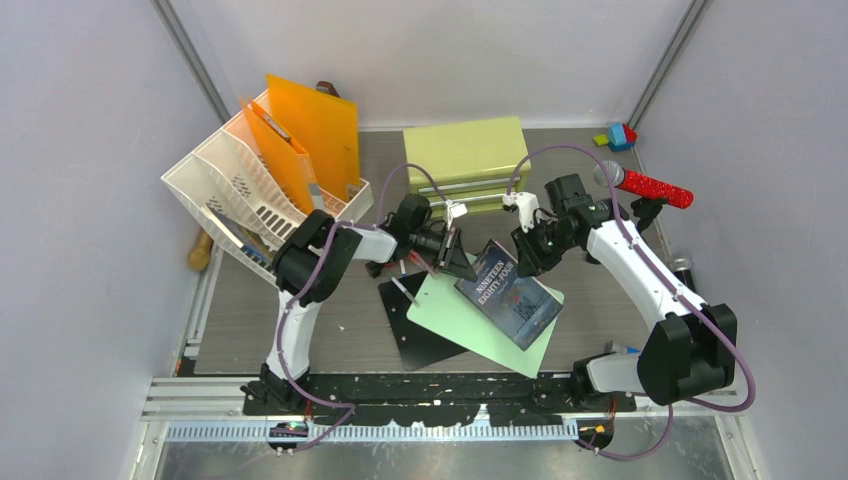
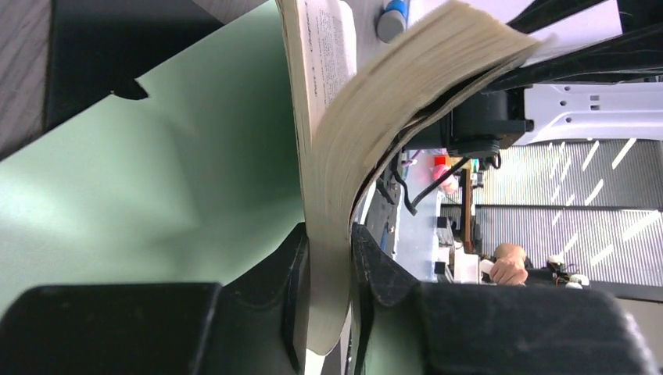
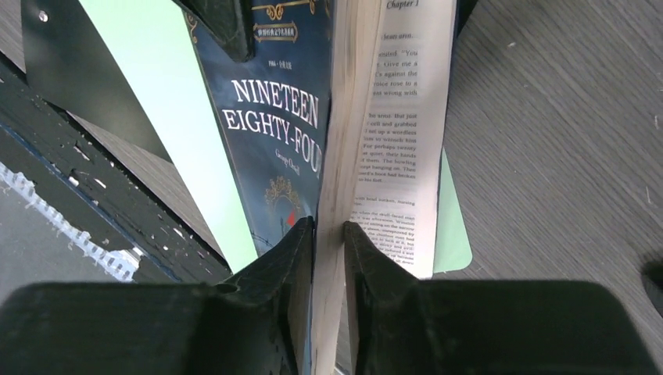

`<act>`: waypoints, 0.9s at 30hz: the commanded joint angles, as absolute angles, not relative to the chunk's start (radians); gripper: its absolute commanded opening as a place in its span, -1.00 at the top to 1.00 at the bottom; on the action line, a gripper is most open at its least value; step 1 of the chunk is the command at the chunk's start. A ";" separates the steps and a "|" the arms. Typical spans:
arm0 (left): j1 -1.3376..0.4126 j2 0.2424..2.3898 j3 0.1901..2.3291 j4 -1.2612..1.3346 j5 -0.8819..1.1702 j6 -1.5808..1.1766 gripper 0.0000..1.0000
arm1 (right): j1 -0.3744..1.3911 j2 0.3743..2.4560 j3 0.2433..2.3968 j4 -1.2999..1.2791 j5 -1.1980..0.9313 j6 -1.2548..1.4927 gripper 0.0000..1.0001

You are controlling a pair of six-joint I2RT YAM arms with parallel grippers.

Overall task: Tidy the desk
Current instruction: Pick up the book from the center of the board.

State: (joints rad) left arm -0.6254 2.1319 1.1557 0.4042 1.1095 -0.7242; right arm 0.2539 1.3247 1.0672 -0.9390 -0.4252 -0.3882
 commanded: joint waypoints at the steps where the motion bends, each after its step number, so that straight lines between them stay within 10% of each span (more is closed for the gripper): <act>1: -0.613 2.090 1.175 0.440 1.145 -0.765 1.00 | 0.267 1.312 1.116 -0.864 -0.453 -0.363 0.35; 8: -0.606 1.952 1.239 0.105 1.077 -0.504 1.00 | 0.267 1.266 1.170 -0.881 -0.379 -0.362 -0.64; 27: -0.525 1.759 1.448 -0.215 0.997 -0.598 1.00 | 0.513 1.184 1.298 -0.813 -0.267 -0.438 -0.74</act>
State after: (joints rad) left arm -0.5526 1.8729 1.3495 -0.2066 0.9356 -0.5182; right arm 0.4469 1.2015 1.2133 -0.8684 -0.3344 -0.3946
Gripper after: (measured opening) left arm 0.206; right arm 0.868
